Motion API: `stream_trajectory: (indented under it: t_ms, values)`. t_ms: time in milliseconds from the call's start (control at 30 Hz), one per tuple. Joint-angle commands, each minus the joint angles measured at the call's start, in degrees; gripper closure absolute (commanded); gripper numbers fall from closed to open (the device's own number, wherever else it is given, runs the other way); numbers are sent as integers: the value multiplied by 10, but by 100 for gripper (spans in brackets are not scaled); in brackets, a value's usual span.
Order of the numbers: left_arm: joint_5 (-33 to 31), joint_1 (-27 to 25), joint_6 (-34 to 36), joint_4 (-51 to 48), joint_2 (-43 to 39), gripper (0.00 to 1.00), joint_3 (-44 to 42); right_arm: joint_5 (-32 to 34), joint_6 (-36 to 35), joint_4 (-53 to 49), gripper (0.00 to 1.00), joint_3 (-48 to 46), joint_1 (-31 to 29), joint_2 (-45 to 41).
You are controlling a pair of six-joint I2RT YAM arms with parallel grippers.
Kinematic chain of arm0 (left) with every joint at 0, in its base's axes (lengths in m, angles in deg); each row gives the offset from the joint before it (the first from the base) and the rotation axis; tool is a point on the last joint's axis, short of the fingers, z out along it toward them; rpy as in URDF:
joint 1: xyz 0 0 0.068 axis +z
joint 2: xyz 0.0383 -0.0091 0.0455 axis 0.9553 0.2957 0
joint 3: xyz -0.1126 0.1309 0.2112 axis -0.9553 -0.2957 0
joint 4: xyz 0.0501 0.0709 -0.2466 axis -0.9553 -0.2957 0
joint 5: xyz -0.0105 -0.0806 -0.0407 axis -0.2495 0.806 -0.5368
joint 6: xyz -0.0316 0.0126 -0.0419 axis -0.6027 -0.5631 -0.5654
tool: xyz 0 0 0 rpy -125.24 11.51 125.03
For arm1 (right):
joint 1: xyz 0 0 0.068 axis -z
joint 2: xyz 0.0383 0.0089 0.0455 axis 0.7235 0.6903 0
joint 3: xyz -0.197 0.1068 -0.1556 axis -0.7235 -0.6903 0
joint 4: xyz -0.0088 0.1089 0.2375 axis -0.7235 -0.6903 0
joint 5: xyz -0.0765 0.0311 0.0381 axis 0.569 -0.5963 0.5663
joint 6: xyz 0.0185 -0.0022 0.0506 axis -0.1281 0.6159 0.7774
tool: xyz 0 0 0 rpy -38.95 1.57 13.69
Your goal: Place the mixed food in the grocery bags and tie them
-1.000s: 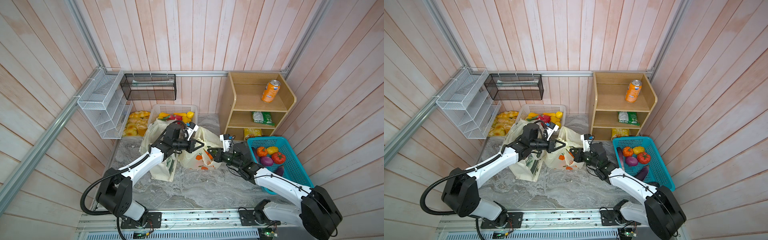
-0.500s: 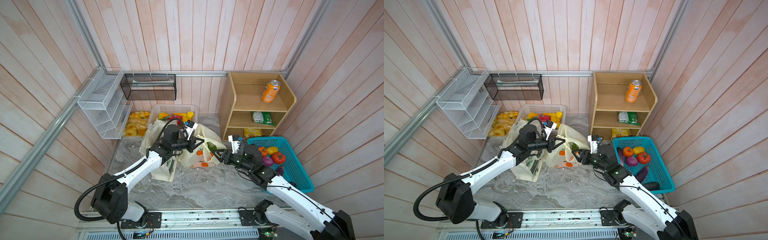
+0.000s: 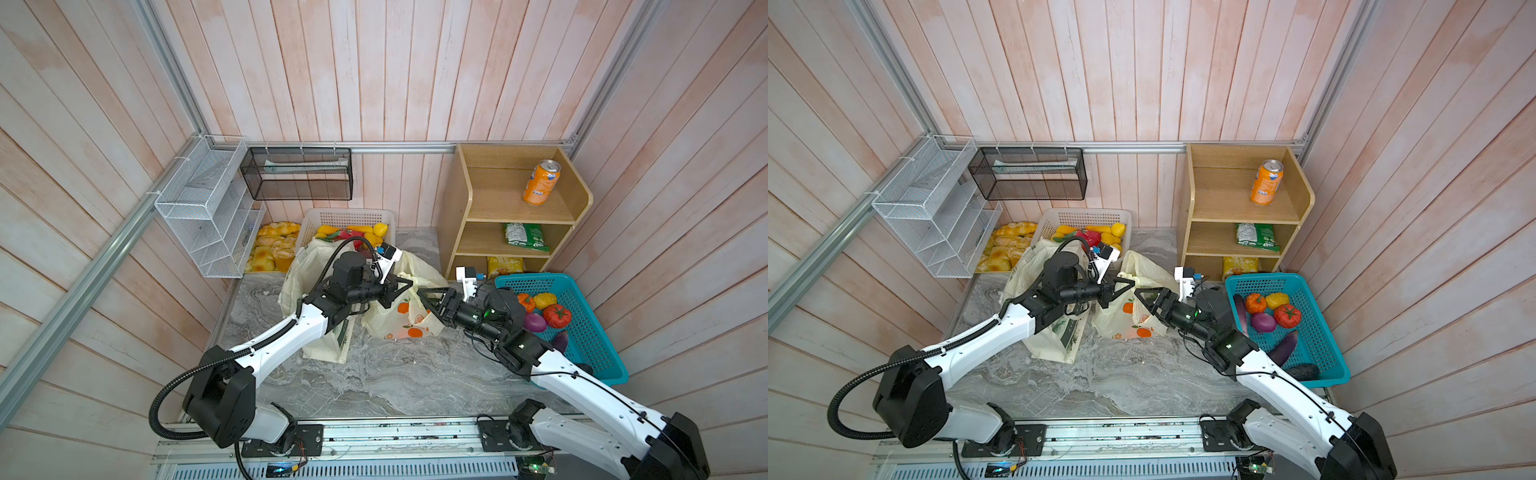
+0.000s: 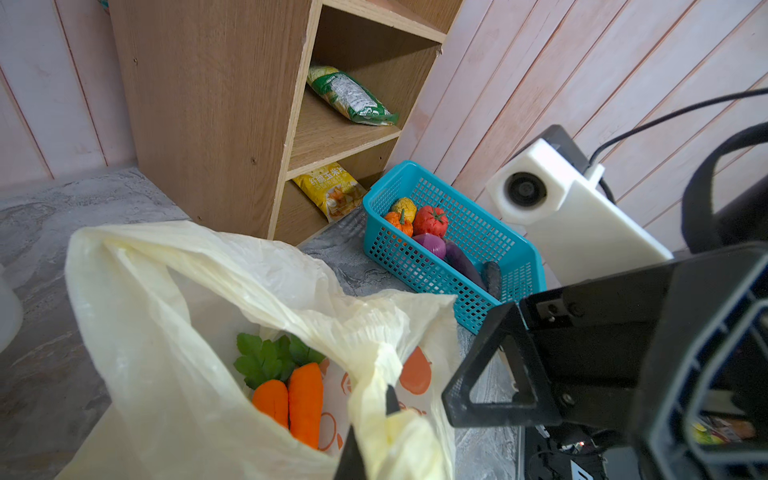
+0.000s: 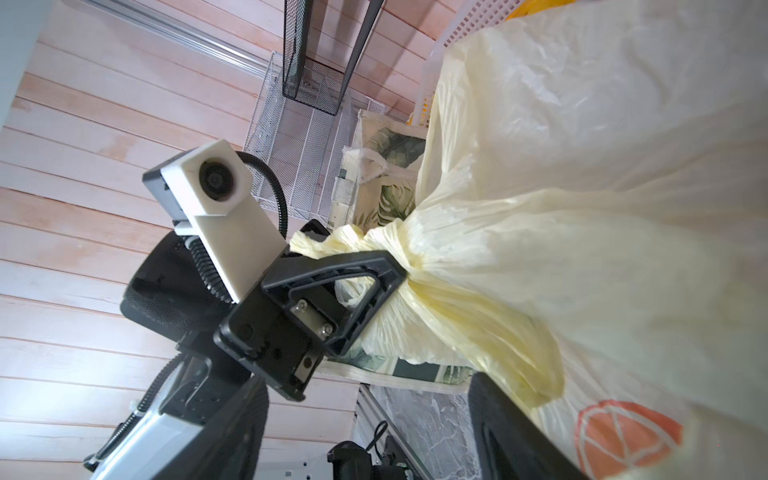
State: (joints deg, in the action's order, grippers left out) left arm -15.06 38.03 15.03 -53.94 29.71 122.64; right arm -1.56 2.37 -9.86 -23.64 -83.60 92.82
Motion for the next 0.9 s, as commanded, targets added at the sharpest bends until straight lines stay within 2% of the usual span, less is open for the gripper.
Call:
stream_trajectory:
  t_ms: [0,300,500,567,867]
  values:
    - [-10,-3,15,23,-3,100,-8,6,59,78,23,-11,-10,19]
    - [-1,-9,18,33,-4,100,-19,52,102,140,23,-14,-17,68]
    - [20,-13,22,47,-13,100,-35,57,109,179,24,-1,-13,117]
    - [31,-14,26,49,-15,100,-40,58,131,190,24,3,-12,131]
    - [76,-18,41,64,-14,100,-65,49,138,224,33,16,-10,164]
